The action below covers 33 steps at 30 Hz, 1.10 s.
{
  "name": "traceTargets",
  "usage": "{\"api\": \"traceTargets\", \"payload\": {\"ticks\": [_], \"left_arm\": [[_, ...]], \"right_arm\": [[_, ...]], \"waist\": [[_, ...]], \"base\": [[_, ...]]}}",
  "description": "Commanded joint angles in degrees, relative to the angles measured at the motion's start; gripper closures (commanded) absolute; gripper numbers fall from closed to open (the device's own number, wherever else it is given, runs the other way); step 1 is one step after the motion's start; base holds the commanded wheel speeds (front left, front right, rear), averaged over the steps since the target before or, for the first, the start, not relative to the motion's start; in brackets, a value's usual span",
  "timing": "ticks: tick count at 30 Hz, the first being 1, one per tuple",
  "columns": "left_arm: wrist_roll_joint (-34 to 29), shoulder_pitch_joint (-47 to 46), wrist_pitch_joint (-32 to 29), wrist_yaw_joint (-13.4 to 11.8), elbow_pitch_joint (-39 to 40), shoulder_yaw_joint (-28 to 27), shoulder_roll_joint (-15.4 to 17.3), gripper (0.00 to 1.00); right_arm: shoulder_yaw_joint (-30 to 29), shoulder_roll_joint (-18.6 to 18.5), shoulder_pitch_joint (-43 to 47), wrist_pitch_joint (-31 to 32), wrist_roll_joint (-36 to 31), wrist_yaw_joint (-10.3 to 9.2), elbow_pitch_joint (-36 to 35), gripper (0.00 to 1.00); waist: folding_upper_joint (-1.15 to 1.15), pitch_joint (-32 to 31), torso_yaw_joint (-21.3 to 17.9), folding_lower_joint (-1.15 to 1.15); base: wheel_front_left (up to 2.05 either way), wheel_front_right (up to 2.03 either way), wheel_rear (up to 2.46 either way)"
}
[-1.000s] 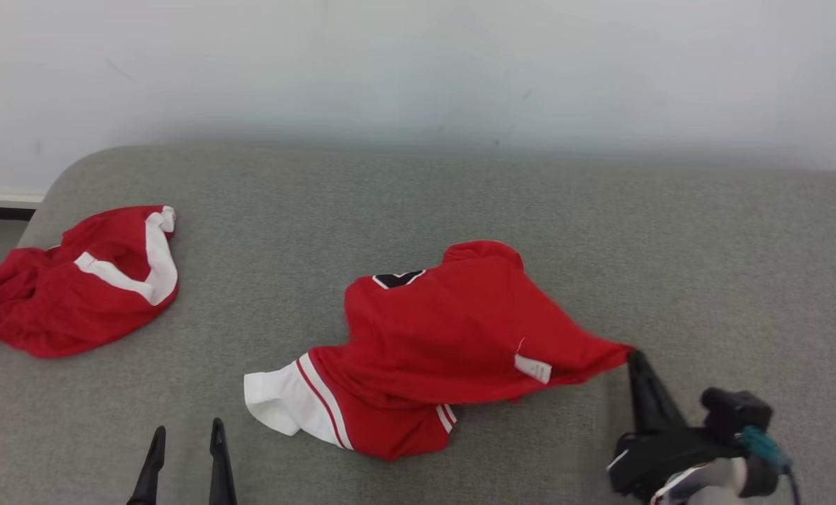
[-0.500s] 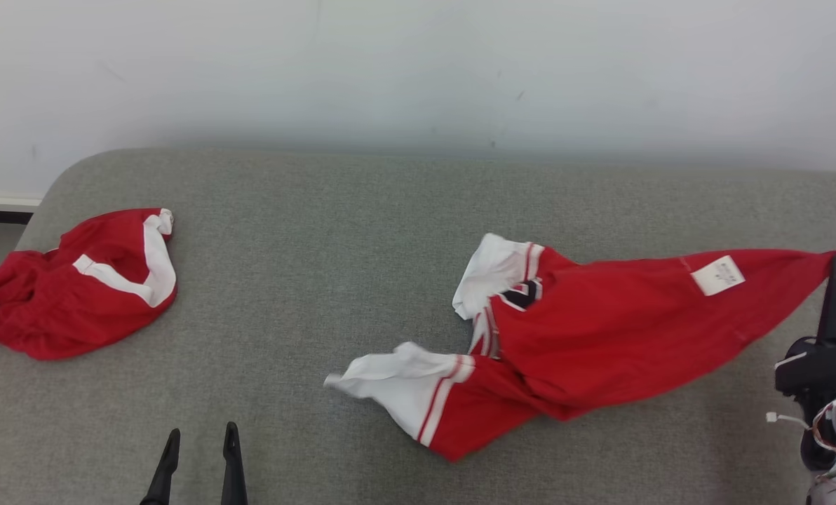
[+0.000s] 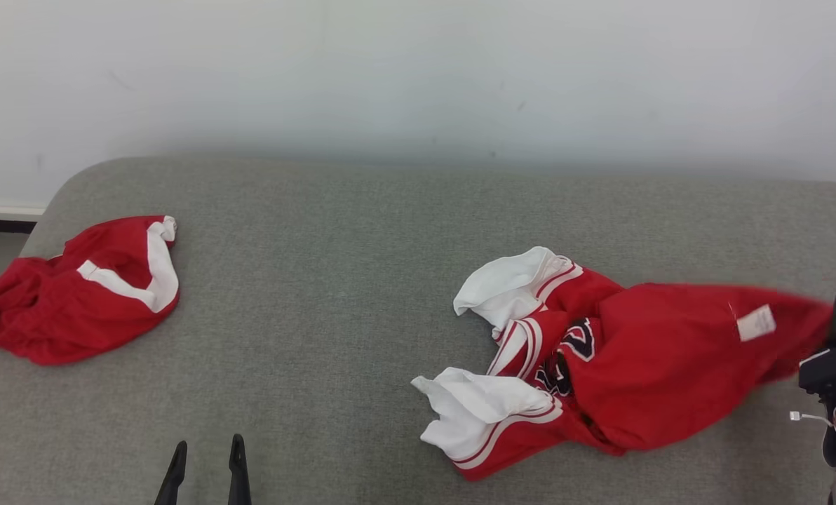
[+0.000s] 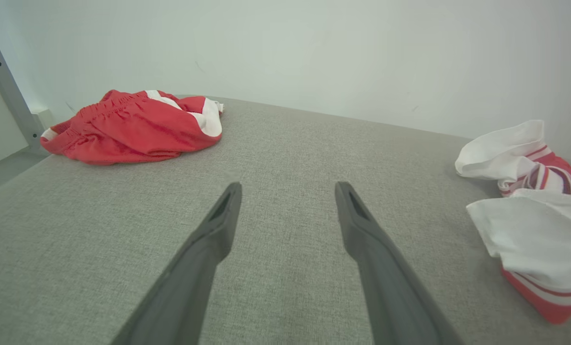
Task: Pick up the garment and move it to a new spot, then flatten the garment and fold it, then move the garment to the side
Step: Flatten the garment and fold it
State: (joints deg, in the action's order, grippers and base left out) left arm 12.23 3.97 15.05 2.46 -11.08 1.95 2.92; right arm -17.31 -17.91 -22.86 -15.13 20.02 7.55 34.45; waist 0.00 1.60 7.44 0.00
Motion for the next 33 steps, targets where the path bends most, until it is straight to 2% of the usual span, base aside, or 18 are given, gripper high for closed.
{"api": "traceTargets", "payload": {"ticks": [1, 8, 18, 27, 33], "left_arm": [[0.22, 0.69, 0.2, -0.03, -0.2, 0.04, -0.05, 0.0], [0.25, 0.61, 0.2, 0.29, -0.19, 0.39, -0.05, 0.0], [0.38, -0.41, 0.19, 0.65, -0.79, 1.32, -0.05, 0.0], [0.25, -2.83, 0.19, 2.46, -3.59, 5.54, -0.04, 0.0], [1.03, -5.13, 0.19, 3.0, -6.14, 8.04, -0.04, 0.0]], "right_arm": [[-0.28, -0.27, 0.21, -0.03, -0.4, -0.13, -0.09, 0.0], [-0.82, 1.57, 3.04, -0.02, -3.79, -0.13, -8.05, 0.0], [4.84, 7.69, 11.84, -0.02, -7.43, -0.13, -21.76, 0.0], [9.13, 13.22, 19.51, -0.02, -7.37, -0.13, -25.29, 0.0], [11.85, 14.79, 22.63, -0.02, -6.2, -0.13, -25.19, 0.0]], "waist": [[0.0, -0.38, -0.7, 0.0], [0.0, -0.93, -3.79, 0.0], [0.0, -0.49, -7.96, 0.0], [0.0, 0.04, -9.76, 0.0], [0.0, 0.67, -10.71, 0.0]], "base": [[0.0, 0.0, 0.0], [0.0, 0.0, 0.0], [0.0, 0.0, 0.0], [0.0, 0.0, 0.0], [0.0, 0.0, 0.0]]}}
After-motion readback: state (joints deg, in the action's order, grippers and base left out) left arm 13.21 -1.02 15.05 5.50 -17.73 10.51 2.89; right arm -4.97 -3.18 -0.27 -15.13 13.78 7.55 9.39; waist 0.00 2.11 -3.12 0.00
